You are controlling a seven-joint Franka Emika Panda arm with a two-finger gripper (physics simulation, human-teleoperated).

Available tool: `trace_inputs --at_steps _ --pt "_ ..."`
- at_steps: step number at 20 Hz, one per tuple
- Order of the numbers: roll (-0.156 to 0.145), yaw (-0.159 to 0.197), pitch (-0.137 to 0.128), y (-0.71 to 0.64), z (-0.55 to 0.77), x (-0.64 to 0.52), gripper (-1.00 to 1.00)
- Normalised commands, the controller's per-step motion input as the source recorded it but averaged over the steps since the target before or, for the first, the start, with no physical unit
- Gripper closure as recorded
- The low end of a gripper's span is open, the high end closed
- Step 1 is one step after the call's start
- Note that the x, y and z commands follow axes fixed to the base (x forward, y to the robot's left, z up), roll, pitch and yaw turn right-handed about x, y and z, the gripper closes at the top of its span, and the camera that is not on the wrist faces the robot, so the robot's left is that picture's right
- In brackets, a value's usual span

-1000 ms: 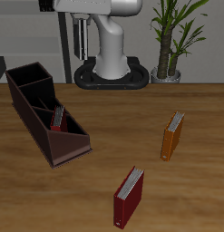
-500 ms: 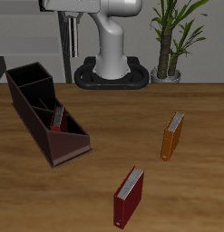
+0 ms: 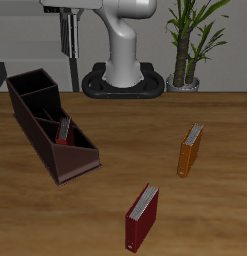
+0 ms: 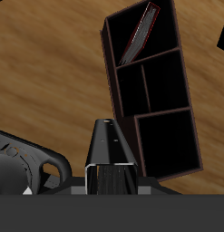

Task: Place the left red book into the right desk caddy's left compartment and place the striped book into the right desk caddy's right compartment

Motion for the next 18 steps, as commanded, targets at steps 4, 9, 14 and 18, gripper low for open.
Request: trace_inputs --at_steps 4,9,14,18 --pt "-0.036 -0.045 0.015 -0.37 0.23 -0.02 1.00" --pt "-0.011 0.000 0.006 -0.25 0.14 -0.01 1.00" --pt "-0.039 -0.030 0.015 -0.37 0.16 0.10 1.00" --pt "0.082 -0.063 0.093 -0.44 0.14 0.22 1.00"
